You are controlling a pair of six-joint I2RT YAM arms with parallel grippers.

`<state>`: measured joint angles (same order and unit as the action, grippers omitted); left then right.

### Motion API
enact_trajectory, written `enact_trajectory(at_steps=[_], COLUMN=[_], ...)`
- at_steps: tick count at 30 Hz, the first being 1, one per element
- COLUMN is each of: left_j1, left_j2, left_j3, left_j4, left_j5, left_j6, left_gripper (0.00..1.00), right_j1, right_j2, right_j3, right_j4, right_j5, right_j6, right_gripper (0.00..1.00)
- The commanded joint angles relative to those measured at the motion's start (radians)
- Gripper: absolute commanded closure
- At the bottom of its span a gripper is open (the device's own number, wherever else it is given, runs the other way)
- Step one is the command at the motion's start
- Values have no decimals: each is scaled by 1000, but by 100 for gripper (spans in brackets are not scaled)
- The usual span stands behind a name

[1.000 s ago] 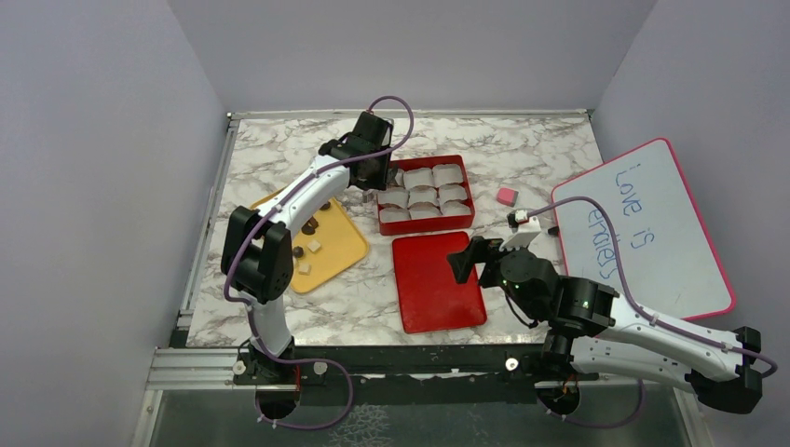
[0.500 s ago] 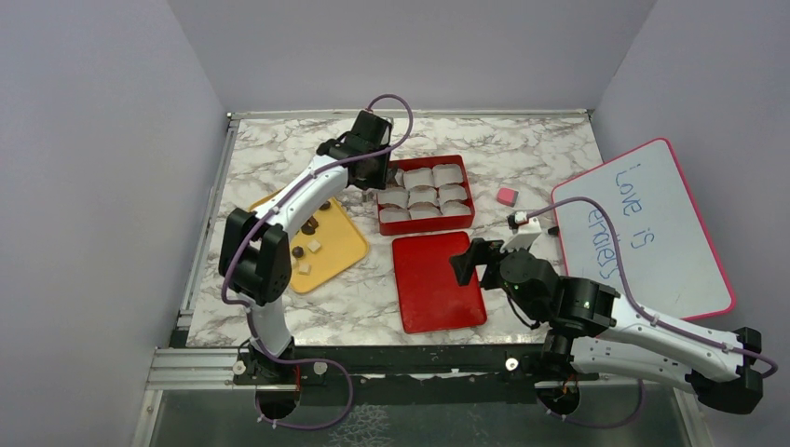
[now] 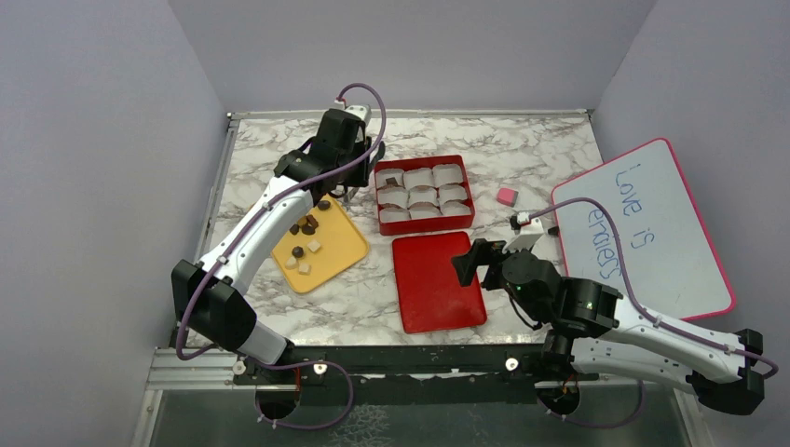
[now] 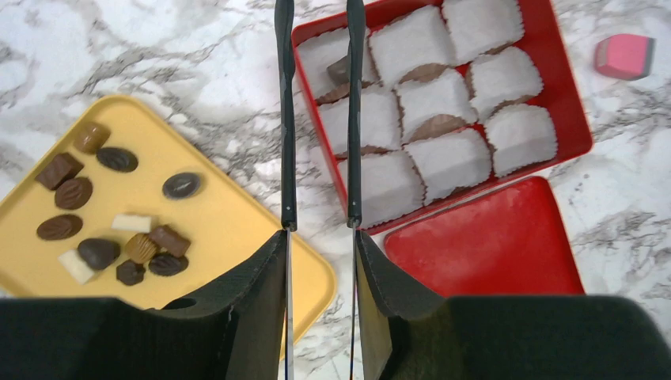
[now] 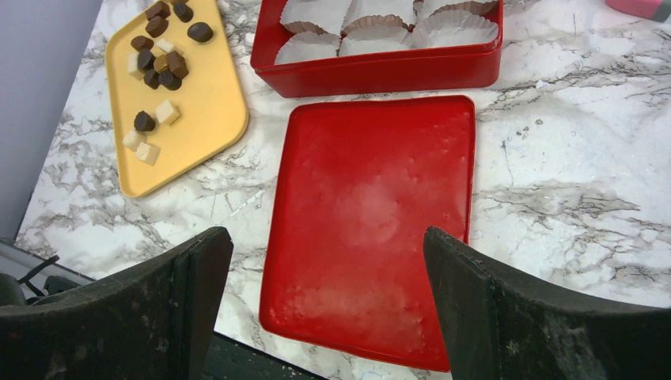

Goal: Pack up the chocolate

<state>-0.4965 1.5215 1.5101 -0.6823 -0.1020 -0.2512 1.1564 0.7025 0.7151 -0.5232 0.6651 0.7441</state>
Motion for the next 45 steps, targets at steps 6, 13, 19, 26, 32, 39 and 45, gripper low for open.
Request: enact_trajectory(at_steps=[6, 13, 19, 26, 32, 39, 45], left_j1=[75, 130, 193, 243, 243, 243, 244], left_j2=[-80, -70, -82, -121, -129, -134, -125], left_j3=[-130, -192, -263, -359, -376, -392, -409], left_j4=[-25, -24, -22, 11, 18, 24, 40], left_j5=[-95, -136, -96, -35, -27, -18, -10], left_j6=[-22, -20, -28, -27, -26, -24, -27], left_gripper=[66, 66, 65, 65, 65, 62, 62], right_j1=[-3, -3, -3, -3, -3, -3, -3], right_j2=[-17, -24, -39, -48, -43, -46, -30], right_j3=[17, 27, 18, -6, -5, -13, -5], right_j4=[-27, -42, -46, -43, -38, -33, -24], right_j5=[16, 23, 25, 18, 15, 11, 9], right_j6=[17, 14, 19, 34, 34, 40, 37], right_gripper=[5, 5, 5, 5, 5, 5, 5])
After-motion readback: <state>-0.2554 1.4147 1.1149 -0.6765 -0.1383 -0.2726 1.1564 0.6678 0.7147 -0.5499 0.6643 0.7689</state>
